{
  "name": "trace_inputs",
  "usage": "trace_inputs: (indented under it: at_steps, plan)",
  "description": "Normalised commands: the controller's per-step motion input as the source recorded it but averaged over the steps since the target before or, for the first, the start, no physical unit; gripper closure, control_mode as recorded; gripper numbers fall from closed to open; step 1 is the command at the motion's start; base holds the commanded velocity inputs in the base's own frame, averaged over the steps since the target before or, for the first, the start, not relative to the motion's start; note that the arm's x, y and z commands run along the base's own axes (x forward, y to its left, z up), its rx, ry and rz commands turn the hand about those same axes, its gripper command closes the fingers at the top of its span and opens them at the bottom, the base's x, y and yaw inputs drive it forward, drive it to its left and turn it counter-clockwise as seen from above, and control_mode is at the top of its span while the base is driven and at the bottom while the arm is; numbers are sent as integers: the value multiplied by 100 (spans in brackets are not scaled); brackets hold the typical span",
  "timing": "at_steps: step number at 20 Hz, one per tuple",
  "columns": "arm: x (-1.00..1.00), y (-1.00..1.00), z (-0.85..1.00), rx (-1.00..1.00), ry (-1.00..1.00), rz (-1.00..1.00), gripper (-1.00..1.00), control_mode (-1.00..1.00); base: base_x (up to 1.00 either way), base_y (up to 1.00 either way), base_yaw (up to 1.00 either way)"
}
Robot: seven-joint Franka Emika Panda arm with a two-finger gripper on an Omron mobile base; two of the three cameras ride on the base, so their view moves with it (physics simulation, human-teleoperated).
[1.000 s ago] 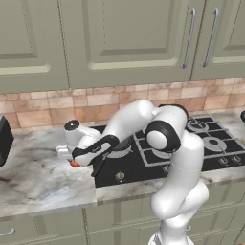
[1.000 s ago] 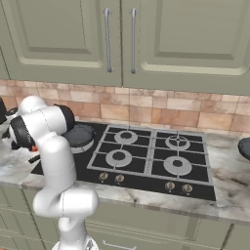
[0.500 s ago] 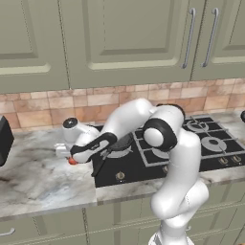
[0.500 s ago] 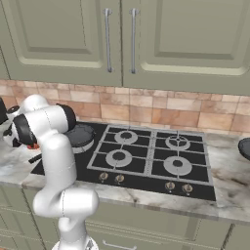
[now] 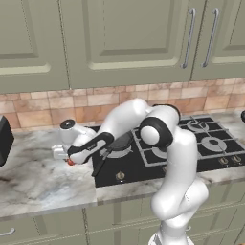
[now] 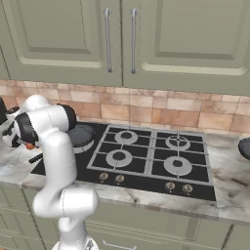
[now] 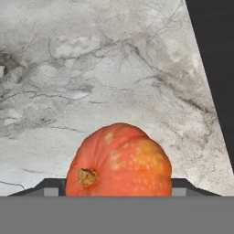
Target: Place both pans onto different burners. Then place the squash and the chicken drumstick on different pans.
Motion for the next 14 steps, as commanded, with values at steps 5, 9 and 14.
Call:
trace_inputs:
  at_steps: [5,9,14]
  plan:
    - [0,0,4,0,0,0,100,-100,0,0,0]
    - [-12,-19,60,0,-2,0,100,-100,0,0,0]
    - [-17,-29,83,1,-1,0,100,-100,0,0,0]
